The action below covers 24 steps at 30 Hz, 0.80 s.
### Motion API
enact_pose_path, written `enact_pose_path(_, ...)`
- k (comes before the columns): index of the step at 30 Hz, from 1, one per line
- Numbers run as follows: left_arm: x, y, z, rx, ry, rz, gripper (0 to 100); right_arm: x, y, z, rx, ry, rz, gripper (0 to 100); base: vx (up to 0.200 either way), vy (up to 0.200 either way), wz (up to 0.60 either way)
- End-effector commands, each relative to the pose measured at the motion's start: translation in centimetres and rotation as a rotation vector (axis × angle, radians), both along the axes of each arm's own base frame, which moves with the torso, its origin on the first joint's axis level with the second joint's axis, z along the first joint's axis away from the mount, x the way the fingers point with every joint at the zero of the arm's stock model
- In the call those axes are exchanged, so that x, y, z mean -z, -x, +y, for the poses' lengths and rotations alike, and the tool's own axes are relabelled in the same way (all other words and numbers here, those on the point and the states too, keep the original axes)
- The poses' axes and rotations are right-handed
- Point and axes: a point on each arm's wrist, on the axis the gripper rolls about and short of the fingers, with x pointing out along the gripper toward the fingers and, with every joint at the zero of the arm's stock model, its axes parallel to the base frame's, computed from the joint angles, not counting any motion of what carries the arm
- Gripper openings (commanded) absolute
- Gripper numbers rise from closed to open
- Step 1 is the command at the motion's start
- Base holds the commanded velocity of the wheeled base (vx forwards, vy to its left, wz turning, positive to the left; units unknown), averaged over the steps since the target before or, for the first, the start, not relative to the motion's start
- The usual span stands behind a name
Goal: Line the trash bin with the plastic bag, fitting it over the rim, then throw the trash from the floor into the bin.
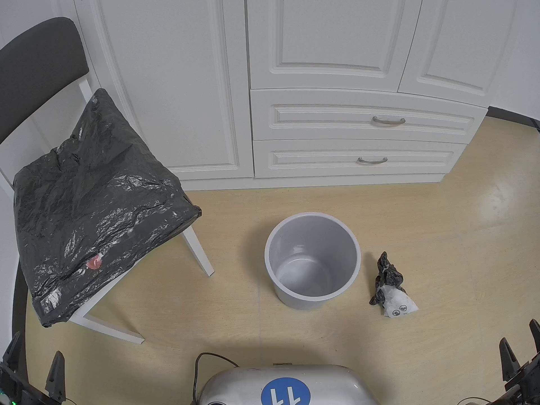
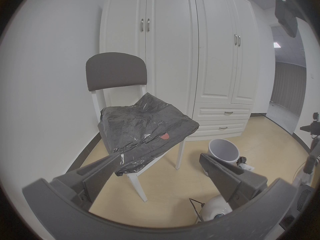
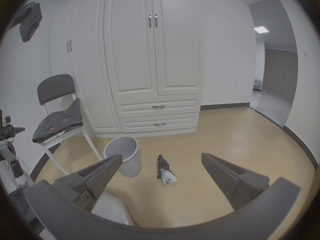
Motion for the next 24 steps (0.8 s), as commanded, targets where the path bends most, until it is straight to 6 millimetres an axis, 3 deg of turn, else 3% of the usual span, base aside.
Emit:
enact_pose_path(1, 0.52, -0.02, 0.0, -0.002, 0.001, 0.003, 100, 0.43, 0.02, -0.01, 0.004, -0.004, -0.003, 100, 0.0, 0.0, 0.0)
enact_pose_path(24, 0.5, -0.02, 0.02, -0.012, 0.033, 0.0, 100, 0.43, 0.02, -0.02, 0.005, -0.004, -0.003, 100, 0.0, 0.0, 0.0)
